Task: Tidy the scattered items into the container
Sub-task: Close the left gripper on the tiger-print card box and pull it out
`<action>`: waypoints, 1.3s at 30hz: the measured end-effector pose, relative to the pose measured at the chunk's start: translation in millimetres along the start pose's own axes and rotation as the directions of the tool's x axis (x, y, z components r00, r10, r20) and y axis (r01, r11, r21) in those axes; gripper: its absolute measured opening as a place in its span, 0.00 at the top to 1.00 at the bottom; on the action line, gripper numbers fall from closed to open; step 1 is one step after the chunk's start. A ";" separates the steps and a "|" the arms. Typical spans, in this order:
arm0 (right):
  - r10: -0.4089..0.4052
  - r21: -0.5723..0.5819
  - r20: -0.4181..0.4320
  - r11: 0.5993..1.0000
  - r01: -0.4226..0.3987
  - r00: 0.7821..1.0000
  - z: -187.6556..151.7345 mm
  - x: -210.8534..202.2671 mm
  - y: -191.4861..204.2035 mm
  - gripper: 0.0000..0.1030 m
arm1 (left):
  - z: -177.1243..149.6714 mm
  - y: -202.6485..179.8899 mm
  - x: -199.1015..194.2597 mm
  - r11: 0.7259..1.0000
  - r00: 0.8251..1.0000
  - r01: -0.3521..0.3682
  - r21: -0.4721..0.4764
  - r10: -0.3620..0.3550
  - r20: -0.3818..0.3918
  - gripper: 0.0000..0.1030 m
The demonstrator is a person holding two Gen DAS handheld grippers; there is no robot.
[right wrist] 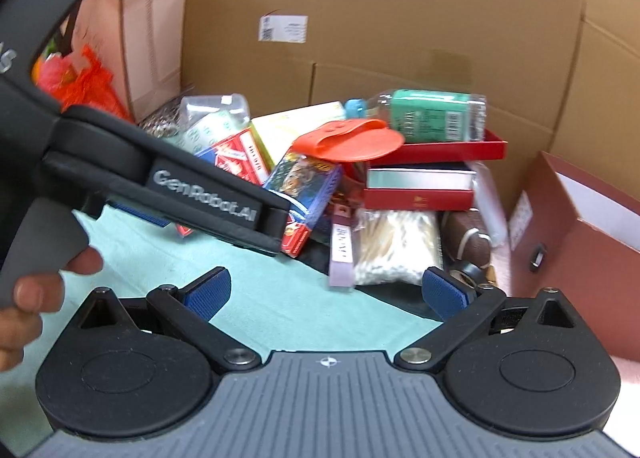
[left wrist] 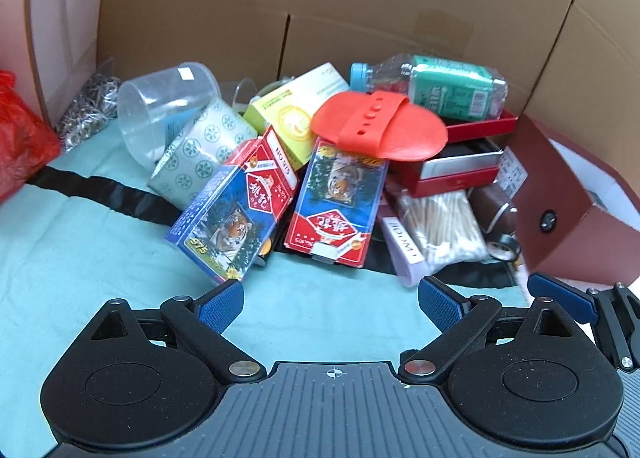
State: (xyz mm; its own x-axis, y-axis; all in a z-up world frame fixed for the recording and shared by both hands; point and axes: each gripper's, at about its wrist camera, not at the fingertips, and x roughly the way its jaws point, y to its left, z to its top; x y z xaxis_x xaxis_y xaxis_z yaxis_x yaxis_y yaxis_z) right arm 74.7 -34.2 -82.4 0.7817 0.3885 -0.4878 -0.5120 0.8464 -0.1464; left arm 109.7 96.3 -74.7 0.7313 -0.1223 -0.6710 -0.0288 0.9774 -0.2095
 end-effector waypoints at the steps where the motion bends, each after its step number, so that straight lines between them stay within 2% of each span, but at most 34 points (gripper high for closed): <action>1: 0.007 -0.001 -0.003 1.000 -0.007 1.000 -0.2 3.4 0.8 0.04 | 1.4 -0.2 3.3 1.000 1.000 0.009 0.013 -0.009 -0.002 0.04; 6: 0.061 0.032 -0.039 0.998 -0.060 0.997 1.4 23.8 0.9 0.13 | 12.4 -2.7 25.8 0.996 1.000 0.013 0.087 -0.012 -0.004 0.11; 9: 0.076 0.028 -0.047 0.997 -0.075 0.996 2.8 34.2 2.1 0.18 | 18.1 3.3 39.9 0.996 0.999 0.023 0.082 -0.021 -0.031 0.17; 12: 0.093 0.020 -0.048 0.996 -0.092 0.995 5.4 42.9 3.9 0.23 | 20.0 9.8 46.8 0.996 0.998 0.061 0.065 -0.059 -0.038 0.18; 17: 0.117 0.000 -0.045 0.993 -0.117 0.992 11.4 59.9 7.3 0.30 | 25.3 12.7 56.4 0.995 0.997 0.076 0.067 -0.073 -0.041 0.18; 26: 0.135 -0.027 -0.056 0.990 -0.136 0.989 17.1 75.6 8.4 0.33 | 34.9 8.3 73.0 0.989 0.995 0.093 0.118 -0.088 -0.053 0.18; 30: 0.136 -0.048 -0.061 0.989 -0.139 0.989 19.3 82.0 9.9 0.37 | 42.3 11.7 77.5 0.986 0.992 0.112 0.127 -0.104 -0.068 0.26; 33: 0.137 -0.035 -0.061 0.990 -0.139 0.989 21.8 87.9 7.1 0.43 | 46.7 13.7 81.4 0.983 0.990 0.127 0.132 -0.117 -0.080 0.28; 36: 0.147 -0.017 -0.065 0.989 -0.149 0.987 22.7 91.3 4.1 0.44 | 45.3 12.0 81.9 0.982 0.991 0.116 0.147 -0.105 -0.078 0.37; 39: 0.154 -0.015 -0.069 0.988 -0.156 0.986 21.2 88.8 2.7 0.45 | 44.5 10.5 80.0 0.983 0.991 0.111 0.146 -0.099 -0.088 0.37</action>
State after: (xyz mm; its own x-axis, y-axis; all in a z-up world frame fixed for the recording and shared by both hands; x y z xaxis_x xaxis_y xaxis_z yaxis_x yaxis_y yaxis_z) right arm 150.2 10.3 -107.9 0.6670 0.4883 -0.5627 -0.6327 0.7701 -0.0817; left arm 198.3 104.5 -98.9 0.6681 -0.2328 -0.7067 0.1519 0.9725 -0.1767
